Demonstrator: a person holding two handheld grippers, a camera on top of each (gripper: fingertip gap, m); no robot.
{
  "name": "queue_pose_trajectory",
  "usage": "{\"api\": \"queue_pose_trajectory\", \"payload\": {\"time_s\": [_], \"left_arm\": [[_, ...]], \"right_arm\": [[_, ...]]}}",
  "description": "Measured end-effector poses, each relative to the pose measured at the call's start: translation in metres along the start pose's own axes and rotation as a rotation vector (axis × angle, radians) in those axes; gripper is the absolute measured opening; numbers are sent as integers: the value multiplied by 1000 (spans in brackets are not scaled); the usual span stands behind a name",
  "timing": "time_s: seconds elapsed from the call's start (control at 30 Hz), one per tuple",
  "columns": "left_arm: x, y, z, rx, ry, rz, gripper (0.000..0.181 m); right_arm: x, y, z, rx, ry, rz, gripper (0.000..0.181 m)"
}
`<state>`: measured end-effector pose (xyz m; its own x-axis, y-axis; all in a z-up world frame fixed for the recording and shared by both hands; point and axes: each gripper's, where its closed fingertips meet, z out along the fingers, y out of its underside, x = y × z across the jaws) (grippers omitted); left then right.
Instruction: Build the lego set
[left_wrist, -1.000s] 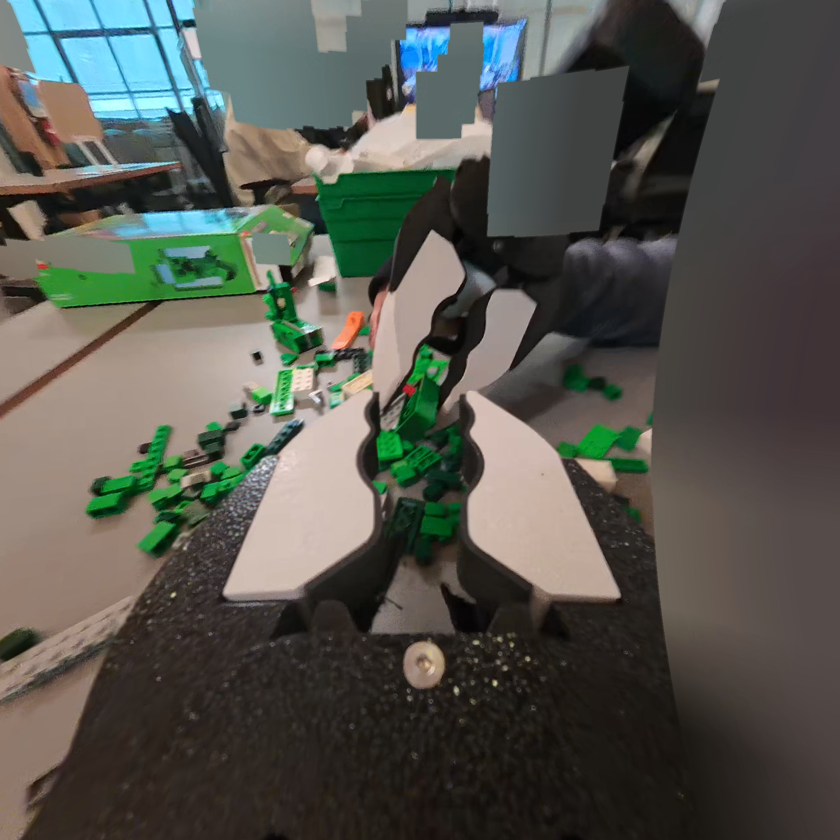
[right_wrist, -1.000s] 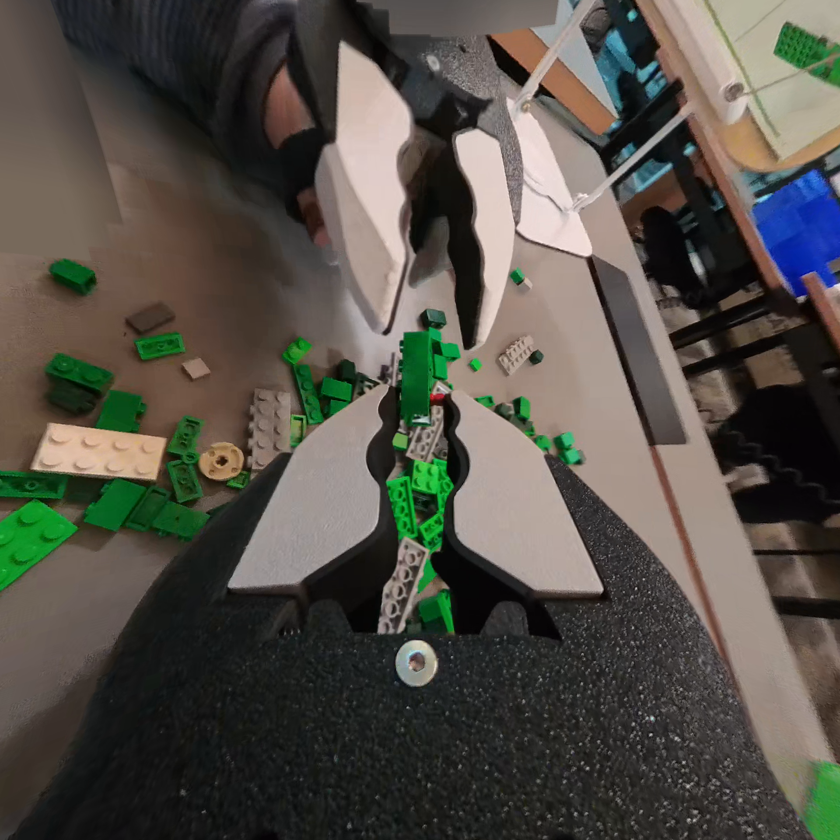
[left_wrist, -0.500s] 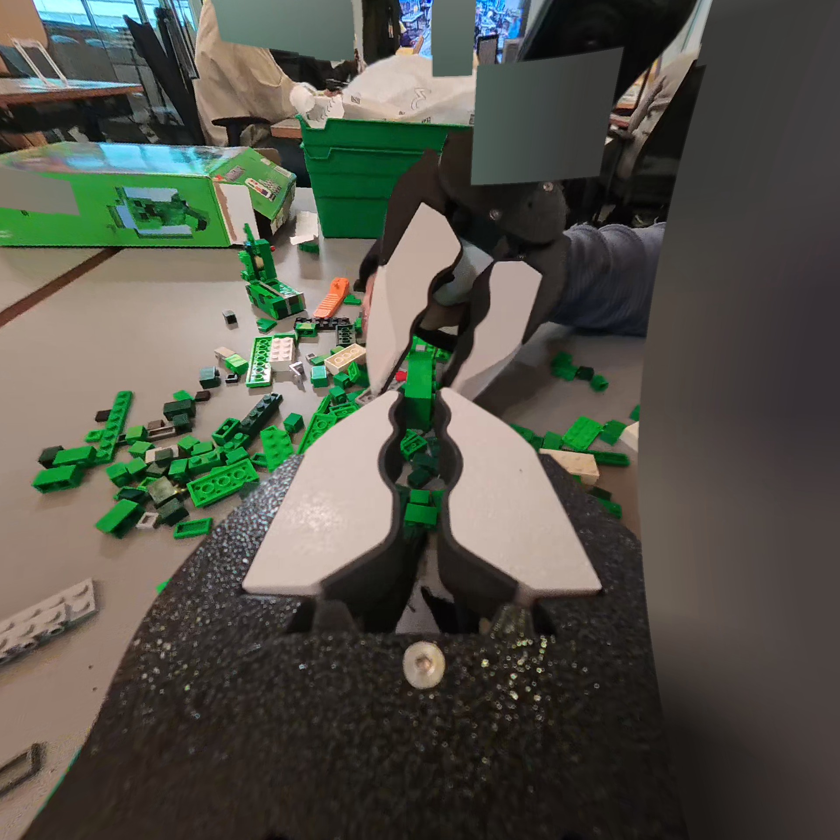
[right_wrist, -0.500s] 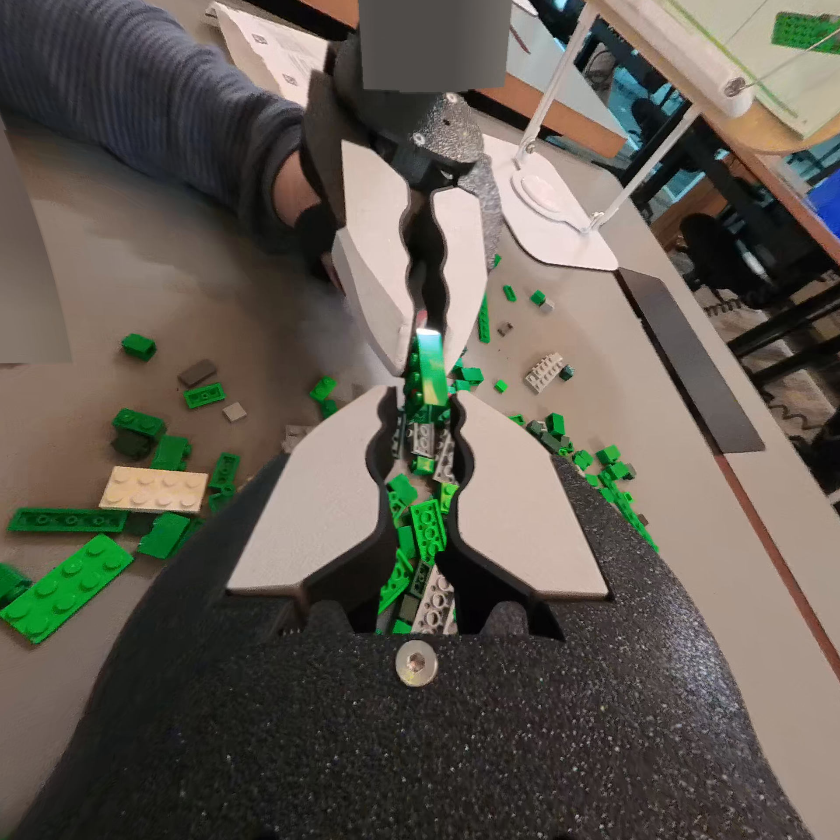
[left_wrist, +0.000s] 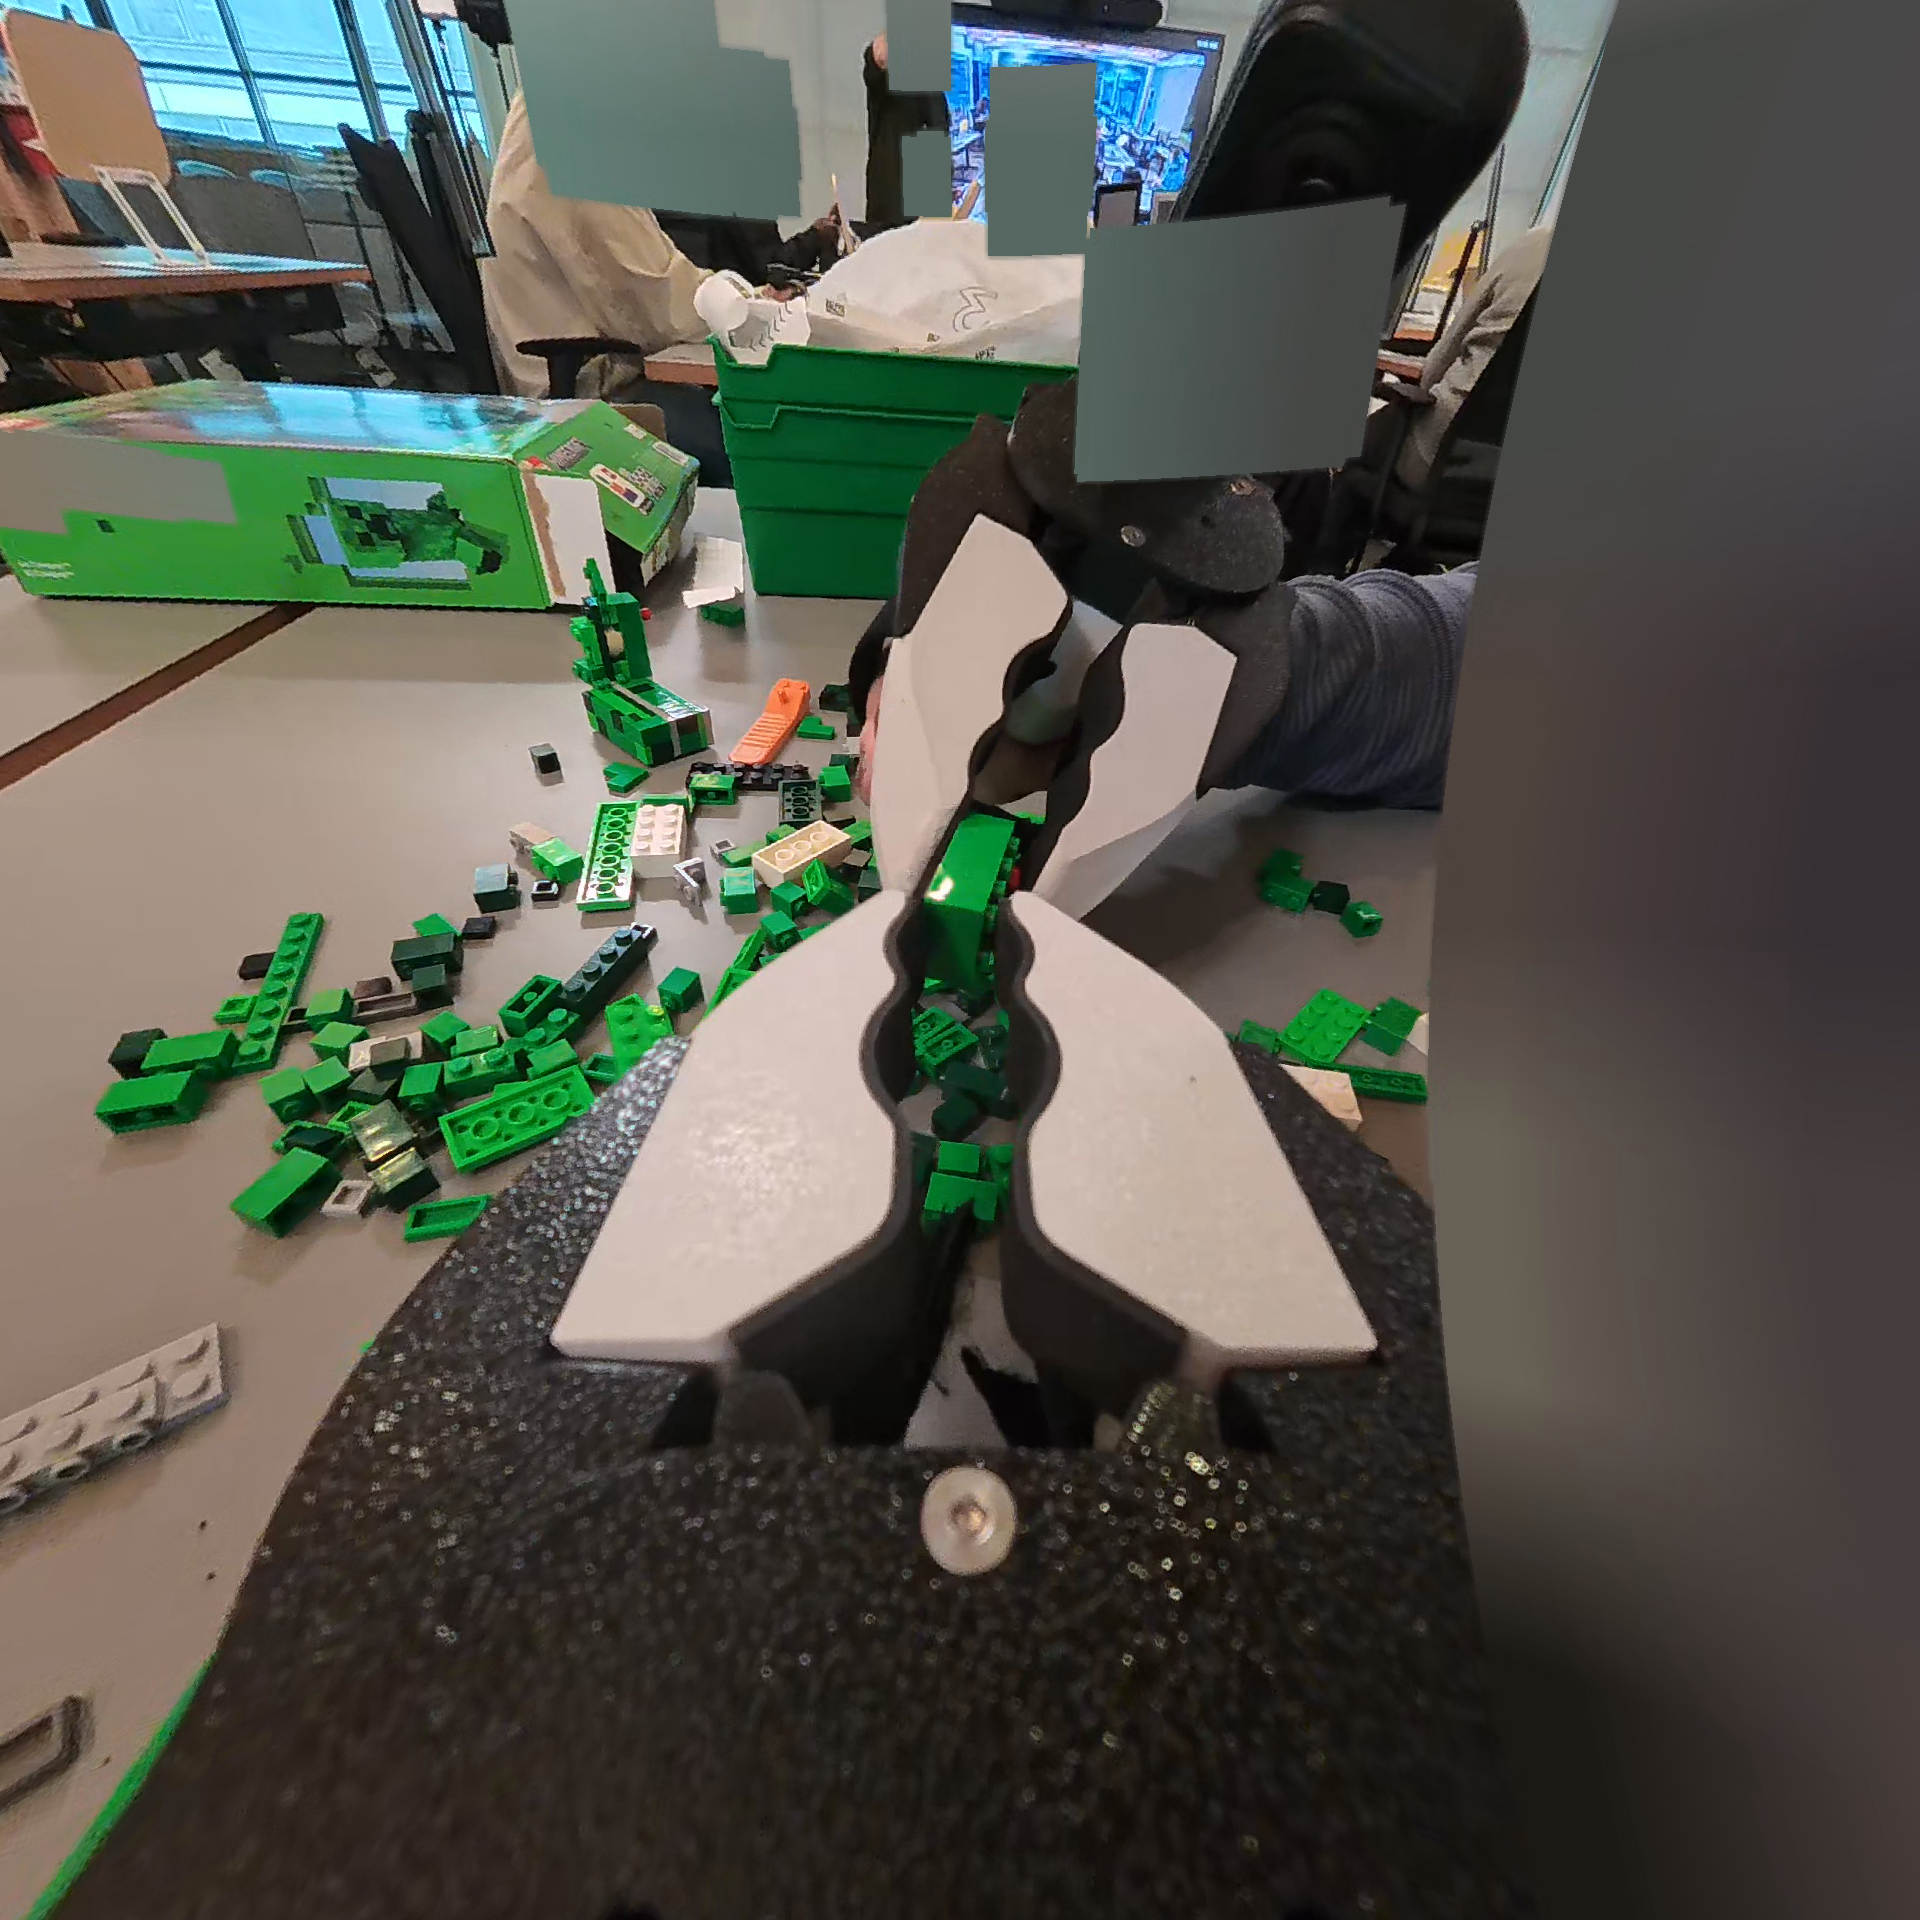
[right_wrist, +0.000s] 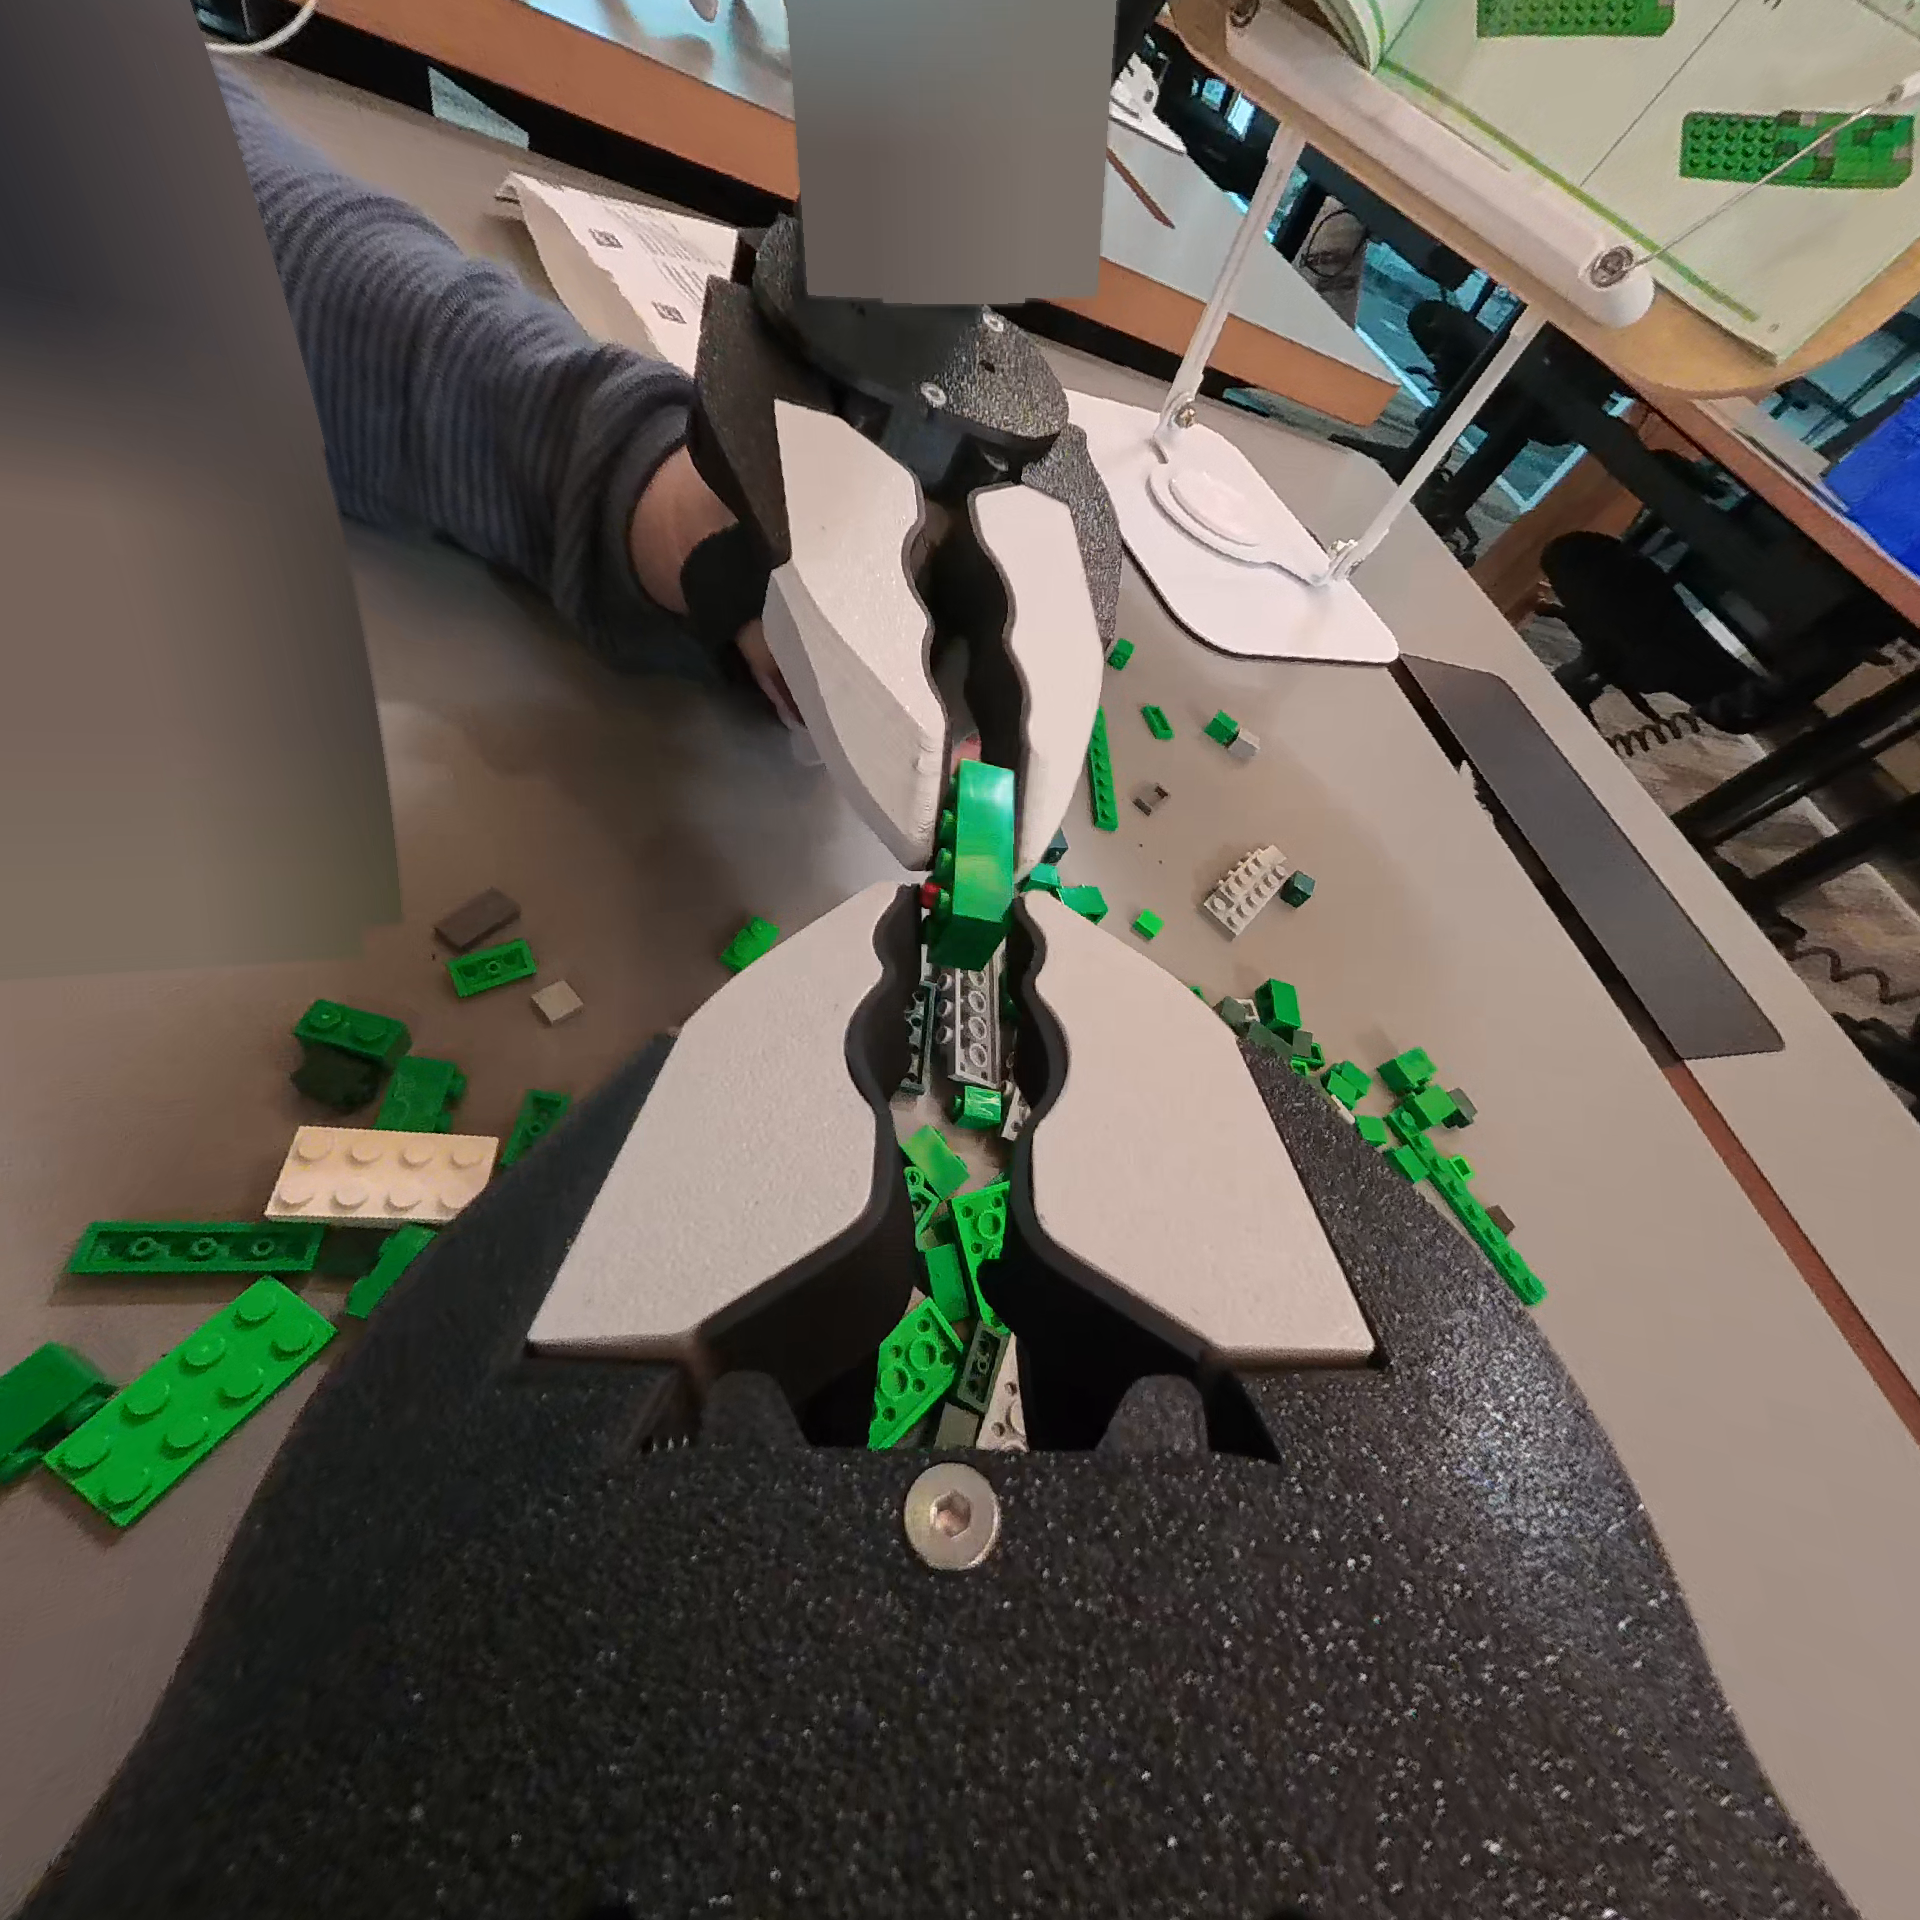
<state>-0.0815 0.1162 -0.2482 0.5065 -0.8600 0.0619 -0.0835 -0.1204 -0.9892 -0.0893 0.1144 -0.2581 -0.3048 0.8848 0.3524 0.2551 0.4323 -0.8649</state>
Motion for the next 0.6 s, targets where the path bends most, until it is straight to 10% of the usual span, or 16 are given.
{"api": "queue_pose_trajectory", "payload": {"time_s": [0.6], "left_arm": [[9,0,1,-2,31,62,14]], "right_arm": [[-15,-4,-5,30,-78,-80,14]]}}
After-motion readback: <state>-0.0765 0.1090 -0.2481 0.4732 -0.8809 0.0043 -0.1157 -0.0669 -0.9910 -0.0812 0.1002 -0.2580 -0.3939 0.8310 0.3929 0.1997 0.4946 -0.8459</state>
